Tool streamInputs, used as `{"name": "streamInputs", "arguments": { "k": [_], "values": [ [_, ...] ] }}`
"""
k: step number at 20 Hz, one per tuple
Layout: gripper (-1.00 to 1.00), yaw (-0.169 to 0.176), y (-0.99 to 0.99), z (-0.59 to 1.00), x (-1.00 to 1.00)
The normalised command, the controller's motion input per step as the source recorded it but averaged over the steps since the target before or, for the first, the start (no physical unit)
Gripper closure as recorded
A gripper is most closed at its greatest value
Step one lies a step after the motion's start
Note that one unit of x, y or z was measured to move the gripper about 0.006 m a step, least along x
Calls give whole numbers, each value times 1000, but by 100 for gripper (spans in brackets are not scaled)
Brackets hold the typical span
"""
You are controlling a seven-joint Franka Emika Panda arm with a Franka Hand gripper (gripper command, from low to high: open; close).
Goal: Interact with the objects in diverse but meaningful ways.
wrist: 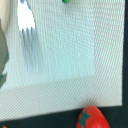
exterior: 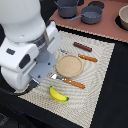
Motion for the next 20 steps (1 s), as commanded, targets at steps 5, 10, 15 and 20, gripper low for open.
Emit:
{"name": "streamInputs", "arguments": {
  "k": [5,10,15,20],
  "values": [
    [-100,-34,-83,-142,599],
    [-100,-4,-166,-212,505],
    [-100,0,-97,-178,379],
    [-100,0,-21,-96,402]
  ]
}}
